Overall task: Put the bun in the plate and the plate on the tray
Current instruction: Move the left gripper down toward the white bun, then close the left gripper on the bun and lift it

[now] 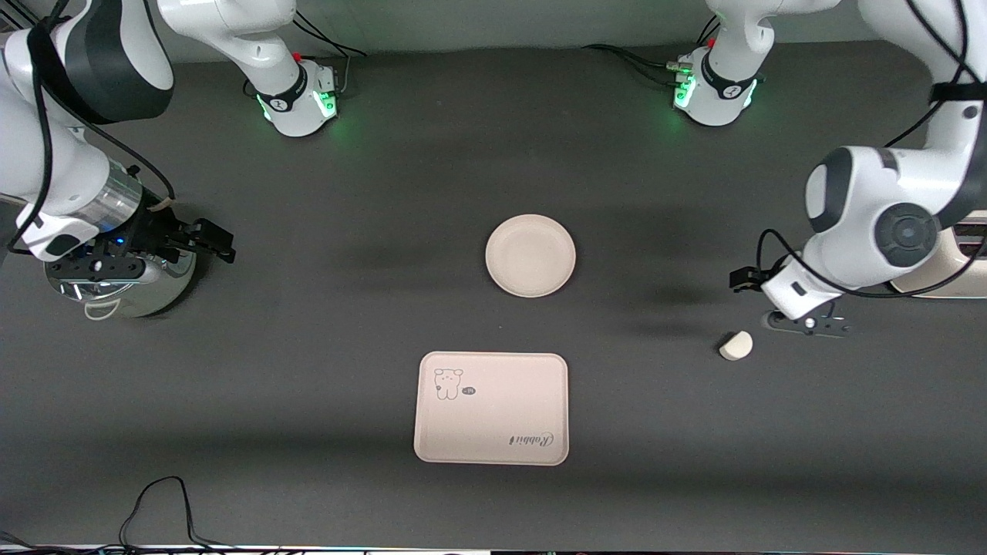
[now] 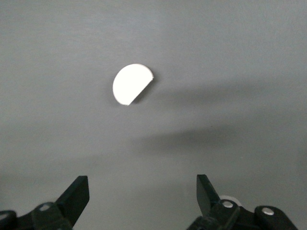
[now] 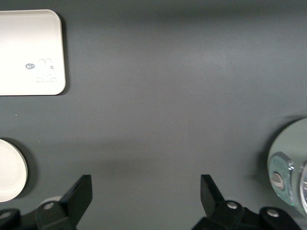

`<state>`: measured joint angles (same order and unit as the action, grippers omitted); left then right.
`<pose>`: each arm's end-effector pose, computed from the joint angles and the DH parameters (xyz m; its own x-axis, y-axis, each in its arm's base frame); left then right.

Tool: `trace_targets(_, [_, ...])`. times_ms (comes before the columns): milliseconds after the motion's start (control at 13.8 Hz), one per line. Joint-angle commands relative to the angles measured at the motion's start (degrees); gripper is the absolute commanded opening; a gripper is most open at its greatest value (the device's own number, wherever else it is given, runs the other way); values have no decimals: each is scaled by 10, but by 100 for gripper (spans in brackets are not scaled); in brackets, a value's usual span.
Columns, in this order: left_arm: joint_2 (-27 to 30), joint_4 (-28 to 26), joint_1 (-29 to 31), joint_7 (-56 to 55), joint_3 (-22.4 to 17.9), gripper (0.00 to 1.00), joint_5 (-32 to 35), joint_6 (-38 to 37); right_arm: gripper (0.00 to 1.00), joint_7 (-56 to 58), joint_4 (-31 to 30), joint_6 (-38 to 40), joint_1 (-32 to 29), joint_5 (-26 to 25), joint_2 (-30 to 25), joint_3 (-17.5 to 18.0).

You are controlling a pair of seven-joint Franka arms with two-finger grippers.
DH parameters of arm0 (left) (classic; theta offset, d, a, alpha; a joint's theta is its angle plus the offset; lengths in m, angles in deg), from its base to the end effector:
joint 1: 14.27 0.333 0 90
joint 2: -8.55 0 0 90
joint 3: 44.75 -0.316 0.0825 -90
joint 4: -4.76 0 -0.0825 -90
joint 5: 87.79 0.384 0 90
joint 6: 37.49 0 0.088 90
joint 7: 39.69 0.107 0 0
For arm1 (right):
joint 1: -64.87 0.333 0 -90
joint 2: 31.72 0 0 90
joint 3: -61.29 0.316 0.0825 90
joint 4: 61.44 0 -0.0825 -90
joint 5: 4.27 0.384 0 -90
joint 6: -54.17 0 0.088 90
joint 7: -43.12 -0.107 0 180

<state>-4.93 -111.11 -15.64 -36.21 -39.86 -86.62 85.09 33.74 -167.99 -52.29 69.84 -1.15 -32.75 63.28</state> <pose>0.5747 -0.0610 0.3252 0.9769 -0.1793 -0.1164 -0.1792 -0.9838 0.0112 0.5540 0.0720 0.5217 0.9983 -0.0574 0.0073 -0.0569 -0.9969 -0.0537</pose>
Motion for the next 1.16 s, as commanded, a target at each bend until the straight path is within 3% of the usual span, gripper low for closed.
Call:
trace_targets(0, [-18, -30, -4, 75, -5, 100, 9, 68, 100, -12, -32, -30, 15, 15, -9, -1])
trace_targets(291, [-79, -23, 3, 193, -7, 100, 9, 159, 100, -12, -63, -65, 28, 29, -5, -1])
trace_targets(509, [-124, -17, 5, 268, -8, 100, 9, 222, 100, -12, -62, -93, 30, 77, 5, -1])
trace_targets(655, [-140, -6, 4, 306, -8, 100, 9, 231, 100, -12, -65, -95, 32, 104, 8, 0])
trace_targets(1091, [-189, 46, 5, 376, -20, 98, 9, 231, 100, -60, -66, -130, 69, 117, 44, 9])
